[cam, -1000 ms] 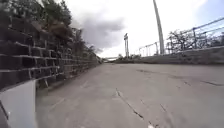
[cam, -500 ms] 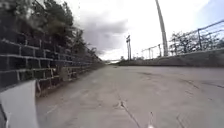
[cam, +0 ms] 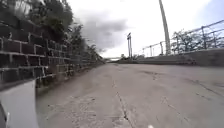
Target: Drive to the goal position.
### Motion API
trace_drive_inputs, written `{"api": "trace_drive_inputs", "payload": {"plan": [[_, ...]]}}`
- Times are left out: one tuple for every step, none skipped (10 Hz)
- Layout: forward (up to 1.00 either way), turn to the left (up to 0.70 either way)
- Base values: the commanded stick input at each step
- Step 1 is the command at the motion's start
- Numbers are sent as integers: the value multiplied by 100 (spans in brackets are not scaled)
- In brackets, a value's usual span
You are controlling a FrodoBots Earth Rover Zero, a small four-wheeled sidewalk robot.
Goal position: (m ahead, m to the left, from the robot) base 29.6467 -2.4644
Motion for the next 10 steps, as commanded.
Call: {"api": "trace_drive_inputs", "payload": {"plan": [[70,0],[70,0],[70,0],[70,0],[70,0],[70,0],[70,0],[70,0],[70,0],[70,0]]}}
